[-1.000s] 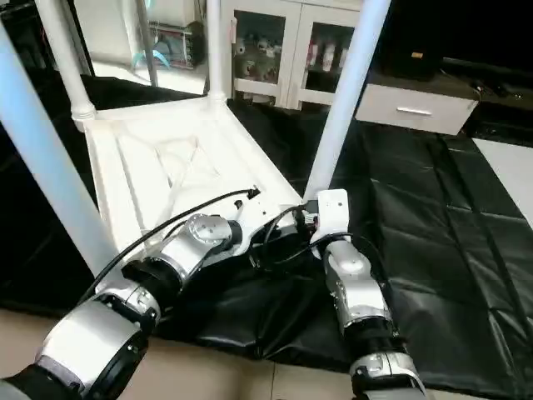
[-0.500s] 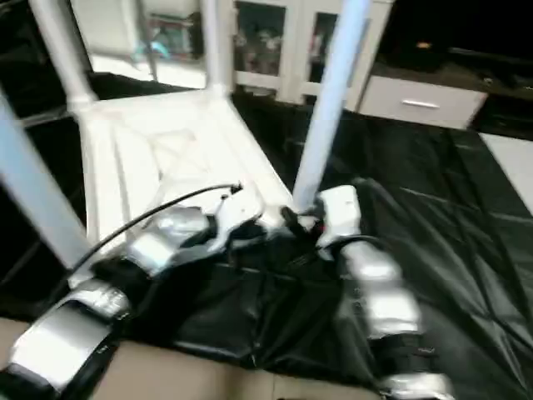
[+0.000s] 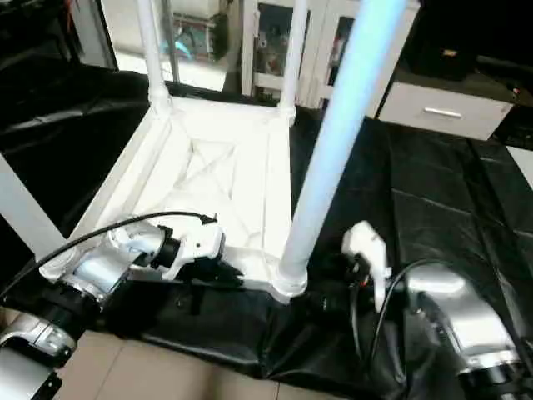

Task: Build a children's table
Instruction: Rotate leg to tighten

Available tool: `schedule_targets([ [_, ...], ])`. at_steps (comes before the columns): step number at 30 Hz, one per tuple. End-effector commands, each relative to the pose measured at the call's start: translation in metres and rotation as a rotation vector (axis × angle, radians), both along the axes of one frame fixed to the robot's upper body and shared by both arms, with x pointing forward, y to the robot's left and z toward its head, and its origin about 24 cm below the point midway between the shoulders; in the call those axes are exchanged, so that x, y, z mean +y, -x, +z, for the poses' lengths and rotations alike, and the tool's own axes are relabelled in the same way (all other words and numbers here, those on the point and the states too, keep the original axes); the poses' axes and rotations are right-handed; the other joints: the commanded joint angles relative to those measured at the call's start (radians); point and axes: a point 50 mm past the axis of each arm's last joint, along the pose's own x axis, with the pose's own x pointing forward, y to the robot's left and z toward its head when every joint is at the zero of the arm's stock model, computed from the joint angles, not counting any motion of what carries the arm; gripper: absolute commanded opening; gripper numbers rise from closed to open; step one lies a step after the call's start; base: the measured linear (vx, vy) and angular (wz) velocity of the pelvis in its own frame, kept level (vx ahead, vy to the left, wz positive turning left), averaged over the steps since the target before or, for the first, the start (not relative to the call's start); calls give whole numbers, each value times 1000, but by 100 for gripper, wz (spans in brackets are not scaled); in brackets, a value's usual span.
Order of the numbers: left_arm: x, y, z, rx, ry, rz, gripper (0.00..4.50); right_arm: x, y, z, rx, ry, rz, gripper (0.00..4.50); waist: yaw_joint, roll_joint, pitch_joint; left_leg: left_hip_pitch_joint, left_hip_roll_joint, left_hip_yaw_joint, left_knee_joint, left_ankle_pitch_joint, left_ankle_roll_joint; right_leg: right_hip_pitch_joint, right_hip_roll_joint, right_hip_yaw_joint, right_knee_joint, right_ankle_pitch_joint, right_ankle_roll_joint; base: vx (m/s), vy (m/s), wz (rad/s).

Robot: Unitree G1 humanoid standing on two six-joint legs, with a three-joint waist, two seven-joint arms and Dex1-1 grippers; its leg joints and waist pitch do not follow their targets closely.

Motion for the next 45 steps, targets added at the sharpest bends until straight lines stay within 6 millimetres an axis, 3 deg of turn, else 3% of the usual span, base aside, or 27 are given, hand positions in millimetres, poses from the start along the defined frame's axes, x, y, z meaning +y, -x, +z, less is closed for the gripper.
schedule_targets([
  [1,-6,11,-12,50,-61,-75,0,7,-5,3,-37,3,40,445,-2,-7,-46,2,27,-6,-76,-284,37,40,-29,32,-66,-329,-182,0,0,0],
  [4,-6,10,-11,48,-68,-76,0,13,-8,4,-48,1,57,445,0,-4,-50,4,26,-3,-72,-239,46,43,-27,32,-57,-245,-203,0,0,0],
  [6,-6,10,-11,45,-73,-76,0,14,-8,3,-47,4,55,445,3,-4,-55,5,26,-1,-67,-187,57,47,-24,32,-44,-148,-233,0,0,0],
  [7,-6,10,-11,45,-74,-76,0,14,-9,2,-53,9,49,429,3,-6,-57,2,24,1,-63,-141,79,50,-22,31,-34,-68,-258,0,0,0],
  [9,-6,10,-11,45,-77,-74,0,14,-9,0,-46,8,53,418,3,-8,-57,1,23,3,-61,-135,94,51,-23,31,-34,-60,-270,0,0,0],
  [12,-6,10,-11,45,-80,-72,0,14,-7,-2,-39,10,63,401,4,-8,-52,0,24,2,-65,-190,83,51,-26,31,-43,-143,-256,0,0,0],
  [13,-6,10,-12,45,-81,-71,0,13,-7,-2,-37,12,69,378,4,-8,-51,2,25,0,-67,-221,68,50,-28,31,-49,-204,-233,0,0,0],
  [15,-5,10,-12,46,-83,-70,0,13,-6,-2,-34,15,73,363,4,-7,-51,3,25,-1,-68,-223,61,49,-27,31,-51,-213,-227,0,0,0],
  [28,-3,15,-18,74,-114,-71,0,9,-4,-11,-34,73,105,252,4,-8,-55,2,24,0,-63,-184,75,52,-25,31,-41,-146,-245,0,0,0],
  [33,-2,15,-20,76,-120,-63,0,8,-3,-15,-30,77,84,240,2,-8,-54,3,25,-1,-65,-209,68,51,-24,30,-45,-172,-239,0,0,0],
  [36,-8,8,-19,69,-83,28,0,9,-14,-20,-40,46,-93,240,-3,-9,-49,1,23,-1,-70,-261,51,49,-25,29,-57,-257,-219,0,0,0],
  [39,-18,-2,-16,55,-28,133,0,10,-25,-25,-36,37,-258,240,-10,-9,-41,10,21,-8,-75,-368,14,37,-25,25,-77,-429,-165,0,0,0],
  [41,-30,-11,-12,40,15,226,0,15,-32,-29,-31,32,-373,239,-26,-10,-37,11,14,-19,-76,-435,-9,35,-24,14,-93,-573,-103,-63,5,-4],
  [42,-31,-12,-12,37,18,237,0,16,-33,-29,-30,30,-390,239,-30,-10,-38,13,12,-21,-74,-441,-13,33,-24,13,-98,-594,-90,-62,12,-5],
  [44,-36,-17,-10,28,28,284,0,19,-37,-30,-28,19,-447,239,-44,-8,-38,1,11,-32,-79,-451,-7,39,-25,4,-105,-610,-64,-61,20,-9],
  [45,-50,-29,-7,0,74,426,0,27,-50,-35,-16,-3,-663,238,-47,-6,-39,2,11,-35,-79,-460,-6,39,-26,0,-108,-619,-61,-62,17,-9],
])
